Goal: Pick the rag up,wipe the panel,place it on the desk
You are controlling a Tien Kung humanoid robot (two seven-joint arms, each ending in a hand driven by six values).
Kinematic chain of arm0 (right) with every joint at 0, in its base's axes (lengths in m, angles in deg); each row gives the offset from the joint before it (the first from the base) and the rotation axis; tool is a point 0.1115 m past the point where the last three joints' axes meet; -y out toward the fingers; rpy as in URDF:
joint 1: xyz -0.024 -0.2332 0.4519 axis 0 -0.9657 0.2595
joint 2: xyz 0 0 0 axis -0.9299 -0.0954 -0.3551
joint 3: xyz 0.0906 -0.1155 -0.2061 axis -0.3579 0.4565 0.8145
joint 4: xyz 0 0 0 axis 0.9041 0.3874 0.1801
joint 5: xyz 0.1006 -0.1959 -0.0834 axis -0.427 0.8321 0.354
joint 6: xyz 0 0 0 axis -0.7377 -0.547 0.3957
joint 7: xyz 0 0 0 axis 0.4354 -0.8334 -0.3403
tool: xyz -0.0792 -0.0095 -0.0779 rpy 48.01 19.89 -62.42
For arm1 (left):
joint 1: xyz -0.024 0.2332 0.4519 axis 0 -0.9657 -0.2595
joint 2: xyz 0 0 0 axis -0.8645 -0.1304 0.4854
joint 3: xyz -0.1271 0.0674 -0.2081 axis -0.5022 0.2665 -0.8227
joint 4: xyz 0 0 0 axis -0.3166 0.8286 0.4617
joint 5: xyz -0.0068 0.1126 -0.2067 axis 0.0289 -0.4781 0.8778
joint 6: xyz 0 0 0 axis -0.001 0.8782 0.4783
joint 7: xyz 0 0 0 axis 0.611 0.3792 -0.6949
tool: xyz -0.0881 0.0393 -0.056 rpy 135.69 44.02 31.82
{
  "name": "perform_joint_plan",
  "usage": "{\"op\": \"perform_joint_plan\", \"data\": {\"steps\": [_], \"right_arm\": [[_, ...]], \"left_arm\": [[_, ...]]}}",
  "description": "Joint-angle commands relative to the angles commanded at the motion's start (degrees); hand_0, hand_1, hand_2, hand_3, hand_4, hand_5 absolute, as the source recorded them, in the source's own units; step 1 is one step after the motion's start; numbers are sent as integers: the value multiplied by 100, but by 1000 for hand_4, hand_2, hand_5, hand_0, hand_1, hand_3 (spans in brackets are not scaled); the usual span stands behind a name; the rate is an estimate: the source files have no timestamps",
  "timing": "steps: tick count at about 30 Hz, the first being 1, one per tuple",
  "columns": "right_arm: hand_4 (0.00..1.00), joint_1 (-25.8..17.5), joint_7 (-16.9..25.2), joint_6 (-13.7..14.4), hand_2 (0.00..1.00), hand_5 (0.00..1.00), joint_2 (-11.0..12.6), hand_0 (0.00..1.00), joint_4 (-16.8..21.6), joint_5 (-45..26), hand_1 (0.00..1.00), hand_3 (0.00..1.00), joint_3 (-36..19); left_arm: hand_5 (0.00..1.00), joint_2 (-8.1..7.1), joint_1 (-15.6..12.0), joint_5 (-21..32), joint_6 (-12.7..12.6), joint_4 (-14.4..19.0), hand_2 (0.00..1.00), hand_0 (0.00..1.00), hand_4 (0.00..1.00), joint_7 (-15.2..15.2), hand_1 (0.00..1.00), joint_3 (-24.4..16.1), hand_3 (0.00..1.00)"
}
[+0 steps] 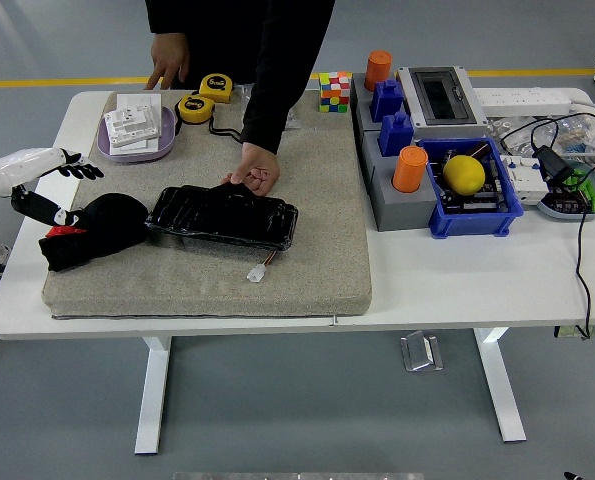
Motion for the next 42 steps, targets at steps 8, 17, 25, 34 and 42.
{"op": "perform_joint_plan", "data": {"steps": [8,17,25,34,42], "right_arm": [[998,22,-1,1,725,591,20,777,0,-4,736,680,7],[998,48,1,3,725,591,43,777,12,5,737,680,16],[998,75,-6,1,725,590,81,777,12,5,736,679,22],[998,118,-7,3,725,591,130,777,34,33,737,679,24],[998,125,-13,4,725,589,166,777,32,32,736,678,43]], "left_arm": [[175,114,8,12,-43,-114,756,684,907,120,730,157,760],[171,259,-9,49,-66,-259,756,687,904,246,730,336,761],[178,351,-41,83,-157,-382,756,685,905,332,732,495,761],[180,418,-93,327,-562,-513,759,689,908,358,733,704,764],[165,434,-125,564,-878,-585,605,550,908,372,648,825,618]]}}
